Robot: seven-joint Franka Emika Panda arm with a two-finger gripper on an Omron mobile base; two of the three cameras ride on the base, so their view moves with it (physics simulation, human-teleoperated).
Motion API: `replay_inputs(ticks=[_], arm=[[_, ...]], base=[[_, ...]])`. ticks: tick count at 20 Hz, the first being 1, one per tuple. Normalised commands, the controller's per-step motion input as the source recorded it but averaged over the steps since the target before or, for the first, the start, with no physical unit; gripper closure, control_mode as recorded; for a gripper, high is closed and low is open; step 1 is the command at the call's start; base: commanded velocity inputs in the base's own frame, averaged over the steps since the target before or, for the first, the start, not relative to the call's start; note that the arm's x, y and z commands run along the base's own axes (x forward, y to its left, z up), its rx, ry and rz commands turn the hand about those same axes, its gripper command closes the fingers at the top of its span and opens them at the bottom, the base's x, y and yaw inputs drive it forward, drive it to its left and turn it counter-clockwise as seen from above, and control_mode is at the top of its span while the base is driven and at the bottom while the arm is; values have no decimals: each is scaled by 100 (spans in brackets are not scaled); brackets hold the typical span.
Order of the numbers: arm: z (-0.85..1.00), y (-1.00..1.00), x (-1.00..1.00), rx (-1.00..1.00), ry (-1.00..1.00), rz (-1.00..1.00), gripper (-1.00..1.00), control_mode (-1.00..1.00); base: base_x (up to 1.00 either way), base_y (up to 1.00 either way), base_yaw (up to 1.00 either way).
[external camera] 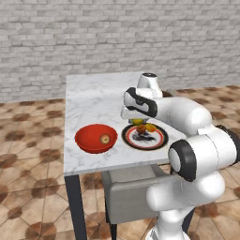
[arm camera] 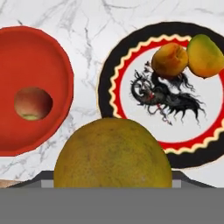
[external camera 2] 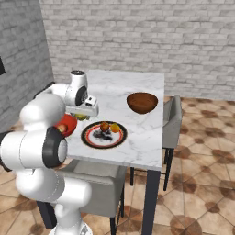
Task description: Take the fruits from the plate on the dining counter and place two fruits in each bowl.
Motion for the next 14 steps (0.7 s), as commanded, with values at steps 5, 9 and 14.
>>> replay_inputs(ticks=[5,9,14], arm=[[29,100,-4,-2,16,4,100,-100],[3,100,19,0,19,6,100,-100],[-34,89,29,-4,13,2,100,-100]], base=[[0,0,0],[0,0,0],[0,0,0]])
